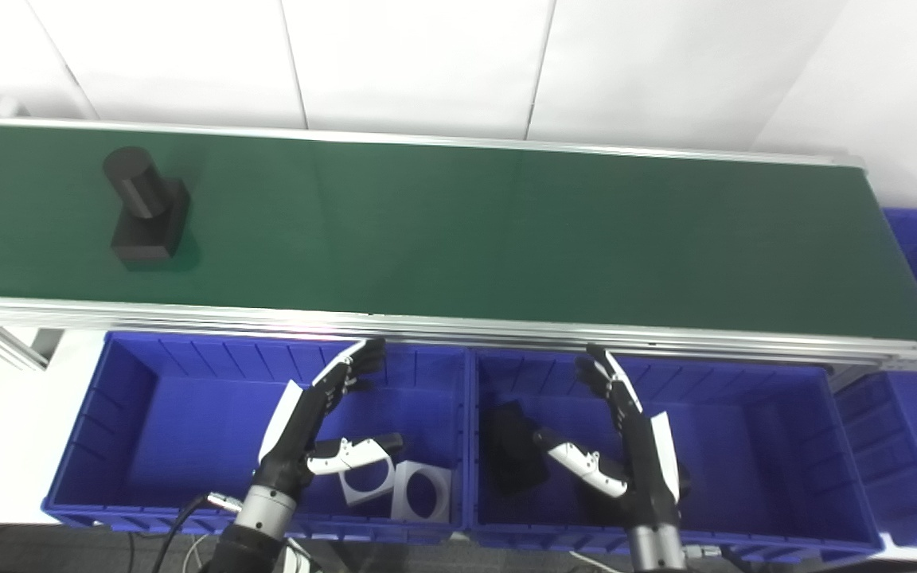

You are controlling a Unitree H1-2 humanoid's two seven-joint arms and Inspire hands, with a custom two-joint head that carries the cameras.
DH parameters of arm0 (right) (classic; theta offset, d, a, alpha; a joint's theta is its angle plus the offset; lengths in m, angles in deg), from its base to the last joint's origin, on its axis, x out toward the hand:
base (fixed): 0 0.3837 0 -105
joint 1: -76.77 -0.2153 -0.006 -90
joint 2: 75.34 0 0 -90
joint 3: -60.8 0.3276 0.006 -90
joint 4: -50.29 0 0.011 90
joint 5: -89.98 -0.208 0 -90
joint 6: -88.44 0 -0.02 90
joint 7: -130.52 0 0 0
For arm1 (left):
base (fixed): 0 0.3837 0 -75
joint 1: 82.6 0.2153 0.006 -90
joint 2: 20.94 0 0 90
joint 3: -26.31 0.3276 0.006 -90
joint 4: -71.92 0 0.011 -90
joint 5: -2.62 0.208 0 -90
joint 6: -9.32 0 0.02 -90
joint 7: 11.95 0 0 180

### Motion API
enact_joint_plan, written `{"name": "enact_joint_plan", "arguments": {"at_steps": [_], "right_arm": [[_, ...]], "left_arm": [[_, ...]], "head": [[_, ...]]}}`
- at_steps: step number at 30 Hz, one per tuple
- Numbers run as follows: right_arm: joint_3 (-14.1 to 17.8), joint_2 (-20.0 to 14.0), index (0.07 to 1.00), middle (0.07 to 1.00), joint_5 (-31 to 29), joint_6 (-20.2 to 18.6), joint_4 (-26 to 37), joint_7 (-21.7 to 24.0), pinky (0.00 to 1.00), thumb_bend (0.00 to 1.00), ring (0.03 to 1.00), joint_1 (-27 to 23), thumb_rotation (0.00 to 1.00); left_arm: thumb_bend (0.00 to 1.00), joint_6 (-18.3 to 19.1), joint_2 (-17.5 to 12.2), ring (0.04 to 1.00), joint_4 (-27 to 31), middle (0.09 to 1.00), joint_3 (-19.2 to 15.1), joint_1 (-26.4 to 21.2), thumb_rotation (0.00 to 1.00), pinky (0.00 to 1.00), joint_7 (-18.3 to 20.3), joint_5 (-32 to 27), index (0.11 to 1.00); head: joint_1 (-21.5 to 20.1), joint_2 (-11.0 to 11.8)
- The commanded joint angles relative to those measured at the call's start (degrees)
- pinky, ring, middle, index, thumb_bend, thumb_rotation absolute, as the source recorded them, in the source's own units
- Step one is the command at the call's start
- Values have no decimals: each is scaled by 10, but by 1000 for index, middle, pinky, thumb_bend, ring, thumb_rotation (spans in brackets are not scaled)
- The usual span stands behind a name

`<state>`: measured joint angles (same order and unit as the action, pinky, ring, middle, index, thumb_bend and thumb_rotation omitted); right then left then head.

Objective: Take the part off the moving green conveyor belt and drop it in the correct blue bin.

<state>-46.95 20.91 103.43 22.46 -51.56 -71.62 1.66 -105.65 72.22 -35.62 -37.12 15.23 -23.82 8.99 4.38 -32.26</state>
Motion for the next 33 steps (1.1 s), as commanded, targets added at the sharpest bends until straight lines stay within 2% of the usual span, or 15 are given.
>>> {"name": "enact_joint_plan", "arguments": {"at_steps": [1,5,8,9,11,19,24,26,30,33], "right_arm": [[-7,-11,904,833,12,29,8,-28,798,719,813,-4,487],[-17,-22,896,826,23,29,2,-62,766,749,801,-7,552],[-26,-31,904,835,-2,29,13,-56,792,721,814,-9,521],[-30,-35,916,847,-12,29,16,-53,834,691,832,-10,483],[-34,-42,926,859,-21,29,19,-51,860,678,845,-13,470],[-37,-51,917,856,-43,29,28,-51,826,713,841,-25,494],[-33,-53,921,862,-46,29,45,-44,834,722,852,-35,495],[-31,-52,915,856,-43,29,54,-44,824,735,841,-43,502],[-25,-52,903,841,-27,29,76,-45,808,776,819,-60,539],[-22,-52,903,840,-22,29,94,-36,810,765,815,-76,543]], "left_arm": [[802,-20,3,807,1,834,10,-15,488,715,-20,-2,815],[811,-20,1,807,-16,835,35,-24,468,717,-45,2,820],[820,-20,-3,803,-26,830,58,-32,457,717,-79,14,820],[821,-20,-5,801,-29,828,67,-35,456,714,-92,18,821],[827,-20,-7,794,-32,824,81,-39,447,704,-108,19,825],[827,-20,-16,800,-37,826,120,-52,419,713,-153,17,831],[837,-20,-15,801,-35,826,125,-53,438,718,-157,7,827],[833,-20,-14,802,-34,825,123,-51,480,727,-153,2,827],[839,-20,-11,811,-36,828,123,-50,654,747,-150,-3,828],[806,-20,-10,809,-38,827,124,-48,683,742,-152,-3,823]], "head": [[4,1],[32,17],[46,25],[46,26],[50,28],[46,29],[48,31],[50,32],[54,34],[54,36]]}}
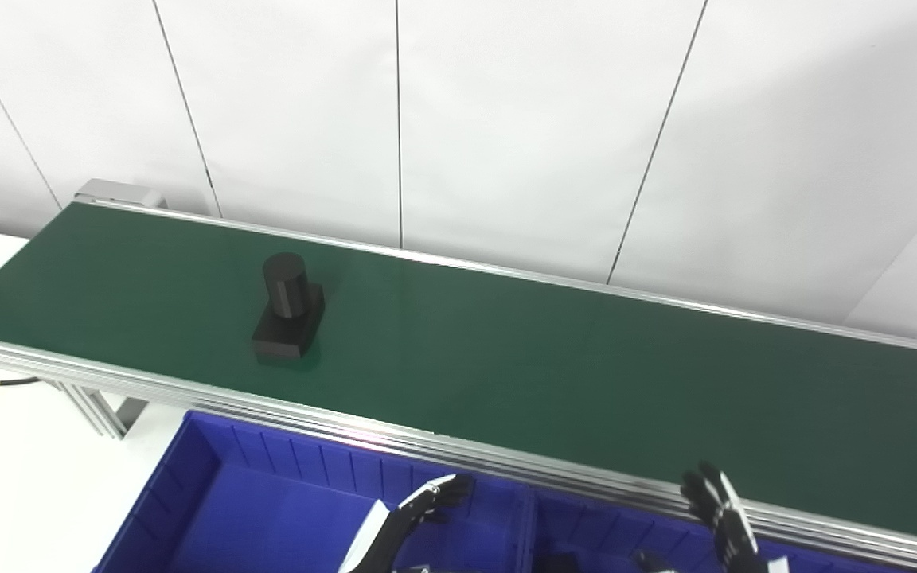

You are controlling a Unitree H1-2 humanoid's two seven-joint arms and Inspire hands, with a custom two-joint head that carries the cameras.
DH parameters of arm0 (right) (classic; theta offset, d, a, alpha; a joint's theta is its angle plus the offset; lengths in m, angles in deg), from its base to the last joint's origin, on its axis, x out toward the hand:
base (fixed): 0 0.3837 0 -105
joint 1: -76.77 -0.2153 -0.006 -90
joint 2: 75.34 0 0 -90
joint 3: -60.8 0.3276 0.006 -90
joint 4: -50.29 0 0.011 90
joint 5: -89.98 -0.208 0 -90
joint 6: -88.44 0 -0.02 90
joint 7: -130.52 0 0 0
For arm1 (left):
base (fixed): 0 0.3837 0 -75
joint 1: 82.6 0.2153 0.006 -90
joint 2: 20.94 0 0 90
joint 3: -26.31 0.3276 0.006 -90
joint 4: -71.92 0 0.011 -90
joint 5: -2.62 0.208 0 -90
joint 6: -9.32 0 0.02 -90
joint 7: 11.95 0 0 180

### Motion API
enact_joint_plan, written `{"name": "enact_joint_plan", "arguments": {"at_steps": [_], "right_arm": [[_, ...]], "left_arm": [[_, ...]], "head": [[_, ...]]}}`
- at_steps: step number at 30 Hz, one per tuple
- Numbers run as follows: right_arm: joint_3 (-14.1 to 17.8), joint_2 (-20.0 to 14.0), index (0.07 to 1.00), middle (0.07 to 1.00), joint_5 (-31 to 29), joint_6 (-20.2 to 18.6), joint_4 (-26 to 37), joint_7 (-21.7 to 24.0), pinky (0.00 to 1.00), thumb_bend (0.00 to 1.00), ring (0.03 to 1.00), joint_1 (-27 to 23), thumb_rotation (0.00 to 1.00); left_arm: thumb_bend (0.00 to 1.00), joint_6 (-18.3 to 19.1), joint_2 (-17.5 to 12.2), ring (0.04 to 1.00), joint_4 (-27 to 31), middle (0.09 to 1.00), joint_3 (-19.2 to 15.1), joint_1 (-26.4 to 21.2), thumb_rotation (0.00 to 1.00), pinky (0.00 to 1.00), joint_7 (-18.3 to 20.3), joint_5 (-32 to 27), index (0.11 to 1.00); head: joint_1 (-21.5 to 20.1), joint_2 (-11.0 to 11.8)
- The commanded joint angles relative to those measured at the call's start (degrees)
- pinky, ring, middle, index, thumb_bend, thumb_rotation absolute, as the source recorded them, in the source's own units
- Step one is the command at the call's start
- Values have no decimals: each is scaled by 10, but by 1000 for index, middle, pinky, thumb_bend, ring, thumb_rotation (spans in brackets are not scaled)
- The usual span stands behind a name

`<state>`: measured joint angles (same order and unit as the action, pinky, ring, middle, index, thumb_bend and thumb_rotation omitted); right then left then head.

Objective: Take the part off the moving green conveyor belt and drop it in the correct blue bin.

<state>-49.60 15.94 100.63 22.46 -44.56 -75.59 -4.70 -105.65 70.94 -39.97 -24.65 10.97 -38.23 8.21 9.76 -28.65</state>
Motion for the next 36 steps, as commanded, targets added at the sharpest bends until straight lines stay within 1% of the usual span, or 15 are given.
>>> {"name": "enact_joint_plan", "arguments": {"at_steps": [1,3,6,7,10,11,12,16,20,21,23,25,28,33,36], "right_arm": [[5,-3,903,840,11,29,30,6,805,762,814,-19,544],[6,-4,903,839,18,29,38,9,794,758,809,-29,554],[24,8,899,841,28,21,69,45,774,751,806,-42,539],[29,10,906,847,32,15,78,57,787,726,817,-45,525],[41,17,907,851,39,-17,108,98,780,727,819,-57,511],[45,19,908,854,42,-29,116,113,741,731,808,-65,510],[47,20,907,854,43,-37,121,128,739,731,807,-73,509],[54,28,895,852,40,-89,137,184,727,739,811,-109,458],[57,38,892,851,58,-134,132,221,755,740,822,-142,457],[52,38,892,851,73,-157,130,236,756,739,823,-154,456],[47,41,896,859,92,-192,130,259,748,743,830,-170,513],[45,49,894,853,100,-214,131,273,736,768,824,-180,519],[41,64,887,847,109,-221,116,280,716,808,805,-196,550],[38,86,890,852,111,-210,77,287,774,831,828,-230,592],[39,95,900,863,113,-209,57,290,775,829,833,-248,595]], "left_arm": [[799,-20,3,808,4,826,0,-6,686,742,-10,5,822],[790,-20,4,806,3,824,0,-6,692,741,-11,4,820],[789,-20,5,806,2,823,1,-5,702,741,-13,5,818],[774,-20,5,804,2,822,2,-5,721,739,-16,7,818],[780,-20,4,803,-1,820,4,-5,743,739,-23,10,816],[777,-20,4,805,-1,821,4,-5,746,742,-21,8,817],[777,-20,3,805,0,821,5,-5,745,742,-22,7,817],[773,-20,0,806,1,821,8,-4,737,742,-25,8,817],[782,-20,1,799,0,815,5,-2,729,732,-23,4,812],[782,-20,0,799,-1,815,6,-1,729,732,-25,5,812],[779,-20,-1,798,-2,815,7,-2,731,731,-31,7,807],[783,-20,-3,789,-2,810,7,-2,729,718,-35,7,800],[780,-20,-5,795,0,818,5,0,741,722,-30,3,806],[762,-20,-16,800,6,825,13,0,779,730,-41,13,814],[770,-20,-18,810,10,830,10,3,812,746,-35,8,816]], "head": [[0,0],[1,0],[0,-1],[0,-1],[-6,-1],[-10,1],[-10,1],[-20,-1],[-36,5],[-43,6],[-58,6],[-72,5],[-88,5],[-128,0],[-139,-1]]}}
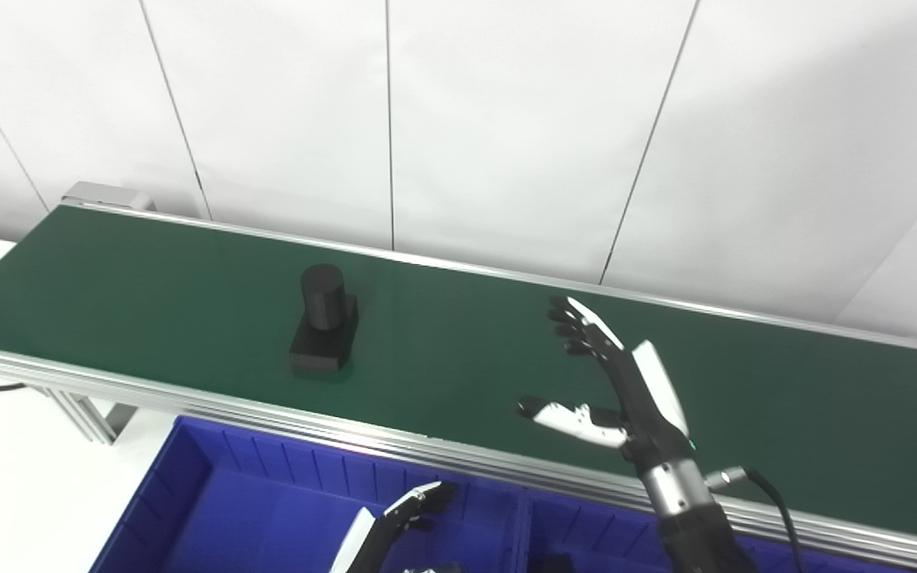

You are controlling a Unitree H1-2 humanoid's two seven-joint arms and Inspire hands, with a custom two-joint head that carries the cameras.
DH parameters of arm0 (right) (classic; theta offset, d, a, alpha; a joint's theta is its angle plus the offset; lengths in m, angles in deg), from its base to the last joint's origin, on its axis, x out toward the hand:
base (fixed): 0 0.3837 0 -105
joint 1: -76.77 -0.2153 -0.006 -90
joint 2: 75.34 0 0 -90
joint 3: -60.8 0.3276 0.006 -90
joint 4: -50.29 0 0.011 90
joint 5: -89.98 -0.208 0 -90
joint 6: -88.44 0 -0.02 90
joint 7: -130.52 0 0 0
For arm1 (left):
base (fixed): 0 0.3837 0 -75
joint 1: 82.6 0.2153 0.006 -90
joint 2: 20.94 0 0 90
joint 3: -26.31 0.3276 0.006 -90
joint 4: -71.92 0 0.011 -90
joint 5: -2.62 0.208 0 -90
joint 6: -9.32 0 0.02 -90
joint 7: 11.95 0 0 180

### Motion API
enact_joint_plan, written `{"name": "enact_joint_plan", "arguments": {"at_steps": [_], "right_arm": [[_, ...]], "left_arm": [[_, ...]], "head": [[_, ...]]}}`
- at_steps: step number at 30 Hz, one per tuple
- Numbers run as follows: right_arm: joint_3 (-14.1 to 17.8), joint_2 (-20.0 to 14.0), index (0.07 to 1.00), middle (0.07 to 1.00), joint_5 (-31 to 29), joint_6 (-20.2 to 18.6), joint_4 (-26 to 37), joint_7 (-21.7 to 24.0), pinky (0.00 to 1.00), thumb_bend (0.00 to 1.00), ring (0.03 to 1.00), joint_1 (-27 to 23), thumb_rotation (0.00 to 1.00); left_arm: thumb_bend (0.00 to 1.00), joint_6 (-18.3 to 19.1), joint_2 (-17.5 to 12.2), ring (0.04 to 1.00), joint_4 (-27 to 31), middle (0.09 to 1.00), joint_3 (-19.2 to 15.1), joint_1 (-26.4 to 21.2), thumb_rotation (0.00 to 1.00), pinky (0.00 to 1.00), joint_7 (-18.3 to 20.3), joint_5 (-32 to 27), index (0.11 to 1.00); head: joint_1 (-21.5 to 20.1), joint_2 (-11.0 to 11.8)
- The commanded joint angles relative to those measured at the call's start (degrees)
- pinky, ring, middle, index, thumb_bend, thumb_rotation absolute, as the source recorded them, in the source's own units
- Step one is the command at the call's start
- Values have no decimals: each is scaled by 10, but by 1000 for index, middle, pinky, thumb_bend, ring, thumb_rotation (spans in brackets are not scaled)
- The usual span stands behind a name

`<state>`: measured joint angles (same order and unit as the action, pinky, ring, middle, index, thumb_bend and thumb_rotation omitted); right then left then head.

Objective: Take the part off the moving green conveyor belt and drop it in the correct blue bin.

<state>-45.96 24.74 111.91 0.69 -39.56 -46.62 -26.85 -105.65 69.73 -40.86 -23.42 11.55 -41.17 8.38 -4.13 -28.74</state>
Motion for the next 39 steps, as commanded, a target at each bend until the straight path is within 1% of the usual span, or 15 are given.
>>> {"name": "enact_joint_plan", "arguments": {"at_steps": [1,6,9,11,13,15,20,22,23,26,28,31,34,38,39], "right_arm": [[2,9,902,864,1,11,-2,-1,775,828,834,-32,593],[-5,19,909,865,18,19,-47,-9,771,821,834,-62,597],[-10,31,901,856,35,27,-71,-26,759,825,824,-77,597],[-13,41,901,854,41,32,-92,-35,759,821,823,-90,590],[-16,52,908,855,46,29,-109,-39,751,817,823,-105,565],[-18,62,909,856,50,27,-127,-44,747,816,823,-119,559],[-19,80,910,863,51,34,-185,-58,728,826,820,-154,548],[-21,83,912,863,54,30,-205,-60,735,830,827,-166,554],[-22,85,913,865,55,29,-215,-62,749,835,837,-171,551],[-23,92,913,868,58,35,-258,-79,754,845,834,-190,542],[-24,96,913,869,61,38,-286,-89,755,847,832,-203,536],[-28,103,913,878,69,43,-340,-106,751,853,834,-232,547],[-34,109,916,882,77,44,-388,-121,714,856,818,-259,548],[-43,118,919,892,79,60,-463,-140,695,866,815,-298,544],[-45,121,919,893,80,69,-489,-149,692,868,814,-310,542]], "left_arm": [[772,-20,-7,813,21,832,-4,-1,817,750,-3,4,817],[750,-20,-11,831,25,839,-6,5,837,783,2,0,828],[748,-20,-15,837,30,843,-8,9,856,793,3,1,832],[738,-20,-19,834,29,842,-3,7,876,787,-8,9,832],[727,-20,-22,833,31,841,0,8,897,790,-14,13,831],[725,-20,-26,834,32,841,4,8,901,791,-19,16,832],[736,-20,-28,842,41,848,5,13,929,801,-15,12,842],[730,-20,-29,844,42,849,10,12,933,802,-21,17,845],[708,-20,-30,838,42,847,13,11,936,793,-25,20,843],[681,-20,-32,831,44,842,23,8,923,784,-31,20,839],[685,-20,-33,824,43,837,29,4,923,778,-37,21,837],[691,-20,-32,818,41,834,29,1,911,773,-35,17,832],[700,-20,-33,820,43,833,30,2,914,775,-34,17,832],[700,-20,-35,810,44,833,34,1,902,748,-37,17,827],[702,-20,-35,809,44,833,34,2,900,744,-37,17,827]], "head": [[-11,-4],[-28,-10],[-45,-15],[-54,-19],[-60,-22],[-64,-25],[-62,-31],[-58,-32],[-57,-32],[-57,-34],[-59,-33],[-55,-34],[-54,-34],[-51,-34],[-51,-34]]}}
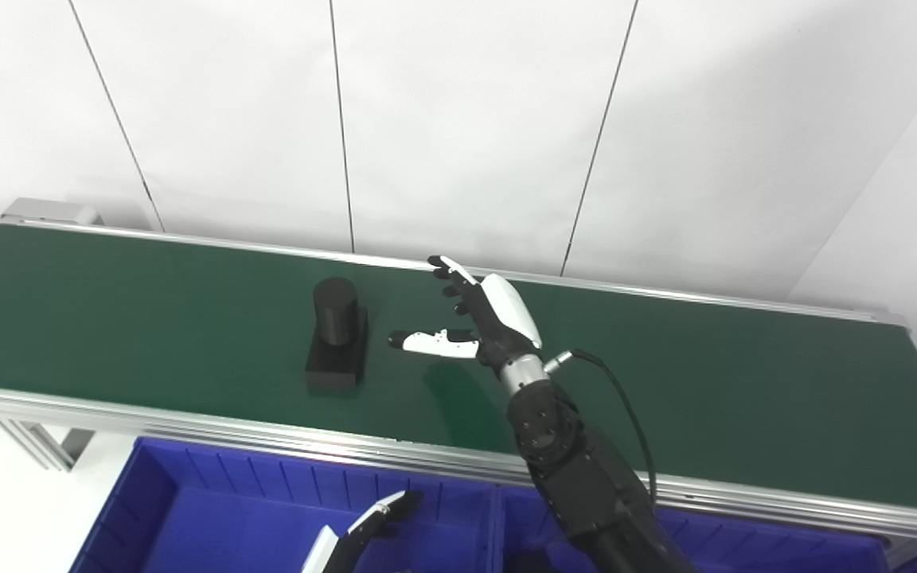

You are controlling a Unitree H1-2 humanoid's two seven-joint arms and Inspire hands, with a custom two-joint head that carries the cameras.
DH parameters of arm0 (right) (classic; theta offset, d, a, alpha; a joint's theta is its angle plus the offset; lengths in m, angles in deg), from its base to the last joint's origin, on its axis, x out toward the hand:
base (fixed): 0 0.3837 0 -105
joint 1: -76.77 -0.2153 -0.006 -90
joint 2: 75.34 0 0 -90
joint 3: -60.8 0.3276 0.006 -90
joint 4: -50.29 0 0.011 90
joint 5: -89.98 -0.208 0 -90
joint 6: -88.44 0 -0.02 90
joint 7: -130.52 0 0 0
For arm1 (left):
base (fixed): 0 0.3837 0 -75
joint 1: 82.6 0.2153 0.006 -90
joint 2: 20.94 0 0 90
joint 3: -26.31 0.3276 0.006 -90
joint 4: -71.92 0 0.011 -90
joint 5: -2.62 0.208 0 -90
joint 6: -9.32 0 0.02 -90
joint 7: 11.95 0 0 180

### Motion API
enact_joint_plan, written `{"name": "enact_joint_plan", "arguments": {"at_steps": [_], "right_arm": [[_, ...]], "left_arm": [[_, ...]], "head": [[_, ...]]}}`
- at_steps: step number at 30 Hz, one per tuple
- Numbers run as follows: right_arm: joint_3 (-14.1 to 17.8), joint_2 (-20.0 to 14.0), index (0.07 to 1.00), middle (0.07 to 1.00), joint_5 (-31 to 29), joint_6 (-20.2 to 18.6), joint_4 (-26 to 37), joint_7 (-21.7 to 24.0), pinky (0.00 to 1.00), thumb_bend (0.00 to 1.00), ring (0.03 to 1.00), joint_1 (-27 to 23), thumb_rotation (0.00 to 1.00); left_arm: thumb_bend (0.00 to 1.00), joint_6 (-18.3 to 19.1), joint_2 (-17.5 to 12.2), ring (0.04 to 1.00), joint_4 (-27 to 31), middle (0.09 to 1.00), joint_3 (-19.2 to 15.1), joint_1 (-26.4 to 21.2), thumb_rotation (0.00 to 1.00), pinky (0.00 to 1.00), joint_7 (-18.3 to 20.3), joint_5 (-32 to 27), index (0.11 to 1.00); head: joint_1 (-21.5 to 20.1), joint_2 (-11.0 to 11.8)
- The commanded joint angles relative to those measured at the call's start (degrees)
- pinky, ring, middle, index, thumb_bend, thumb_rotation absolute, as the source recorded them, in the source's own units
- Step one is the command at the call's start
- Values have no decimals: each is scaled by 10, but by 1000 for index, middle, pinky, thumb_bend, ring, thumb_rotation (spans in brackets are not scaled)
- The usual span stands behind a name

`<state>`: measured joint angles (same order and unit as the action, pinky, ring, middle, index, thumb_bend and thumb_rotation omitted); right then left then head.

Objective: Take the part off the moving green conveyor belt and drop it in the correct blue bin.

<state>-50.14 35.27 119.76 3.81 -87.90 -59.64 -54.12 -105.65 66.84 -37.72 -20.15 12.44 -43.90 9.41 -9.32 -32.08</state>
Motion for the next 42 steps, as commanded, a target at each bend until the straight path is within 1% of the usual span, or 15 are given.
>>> {"name": "enact_joint_plan", "arguments": {"at_steps": [1,3,6,11,15,20,24,27,29,32,33,39,42], "right_arm": [[-5,19,913,889,1,46,-25,-25,700,872,815,-47,532],[-8,23,907,885,3,61,-63,-39,705,877,814,-65,524],[-13,31,908,887,5,73,-114,-53,696,886,814,-88,552],[-18,42,916,900,3,78,-177,-62,689,898,819,-120,578],[-24,46,920,901,2,88,-206,-62,703,893,827,-133,577],[-33,50,918,891,5,101,-238,-66,698,892,815,-148,582],[-38,54,916,894,5,100,-256,-68,716,894,825,-155,594],[-40,56,919,900,2,97,-266,-61,727,888,833,-161,585],[-41,58,922,903,2,94,-272,-57,727,884,834,-165,576],[-40,63,916,899,-1,90,-281,-53,715,877,827,-169,521],[-41,64,915,899,-1,88,-284,-52,714,875,827,-170,516],[-38,73,897,878,-6,80,-304,-50,704,843,804,-175,442],[-37,75,856,832,-10,78,-309,-54,689,749,777,-175,376]], "left_arm": [[710,-20,-6,812,13,835,1,-7,899,748,-10,7,829],[710,-20,-6,816,14,837,2,-6,896,756,-10,7,831],[716,-20,-6,819,14,837,4,-4,889,761,-12,8,829],[704,-20,-8,817,18,838,5,-1,895,759,-11,10,830],[704,-20,-10,810,19,833,9,0,887,746,-19,12,824],[691,-20,-12,817,22,836,7,4,870,762,-18,10,826],[690,-20,-12,807,28,829,5,10,843,750,-18,9,822],[682,-20,-13,805,32,826,5,13,840,745,-23,12,818],[677,-20,-15,802,35,824,6,14,838,739,-26,15,816],[654,-20,-18,805,42,823,5,18,832,750,-26,15,815],[651,-20,-18,805,45,823,3,21,830,751,-23,11,815],[663,-20,-24,816,58,821,-8,34,828,778,-13,7,812],[638,-20,-25,817,63,820,-10,39,810,780,-12,6,810]], "head": [[0,0],[-3,1],[-1,0],[6,-2],[10,-3],[15,-3],[20,-4],[24,-8],[25,-8],[28,-9],[30,-11],[35,-15],[35,-20]]}}
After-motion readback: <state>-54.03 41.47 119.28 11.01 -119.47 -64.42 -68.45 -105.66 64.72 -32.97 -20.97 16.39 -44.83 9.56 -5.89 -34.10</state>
